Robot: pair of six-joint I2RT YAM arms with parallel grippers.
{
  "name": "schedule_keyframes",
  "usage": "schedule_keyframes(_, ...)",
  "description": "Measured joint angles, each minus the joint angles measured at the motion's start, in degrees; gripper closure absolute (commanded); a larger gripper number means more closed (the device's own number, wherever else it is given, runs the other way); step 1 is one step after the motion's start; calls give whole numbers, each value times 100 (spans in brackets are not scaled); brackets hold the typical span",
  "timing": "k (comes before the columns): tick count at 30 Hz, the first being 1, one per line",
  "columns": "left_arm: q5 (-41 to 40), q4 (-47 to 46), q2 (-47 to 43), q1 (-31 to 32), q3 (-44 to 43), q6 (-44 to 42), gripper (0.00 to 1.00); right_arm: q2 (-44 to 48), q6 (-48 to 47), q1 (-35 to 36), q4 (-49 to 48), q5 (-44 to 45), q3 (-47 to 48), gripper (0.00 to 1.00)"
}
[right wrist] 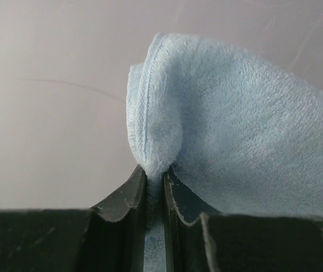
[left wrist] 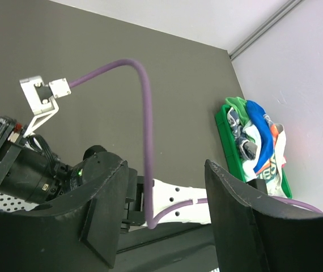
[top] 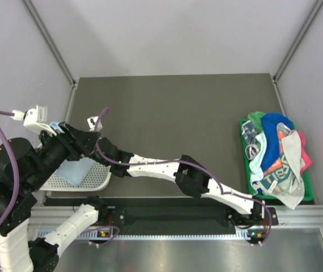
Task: Fold and stack the towels
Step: Neatly place the folded towel into the bin
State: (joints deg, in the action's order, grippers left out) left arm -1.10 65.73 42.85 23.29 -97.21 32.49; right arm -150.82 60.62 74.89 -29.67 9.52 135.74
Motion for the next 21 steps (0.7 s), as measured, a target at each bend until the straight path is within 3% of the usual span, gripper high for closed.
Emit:
schedule_keyframes(6, -2, 2, 2, 0, -2, -59, 39, 328, -304, -2, -52, 7, -704, 100)
schedule_keyframes(21, 155, -116, 2, 0, 0, -61, 39, 2365, -507, -2, -1045, 42, -3025, 100)
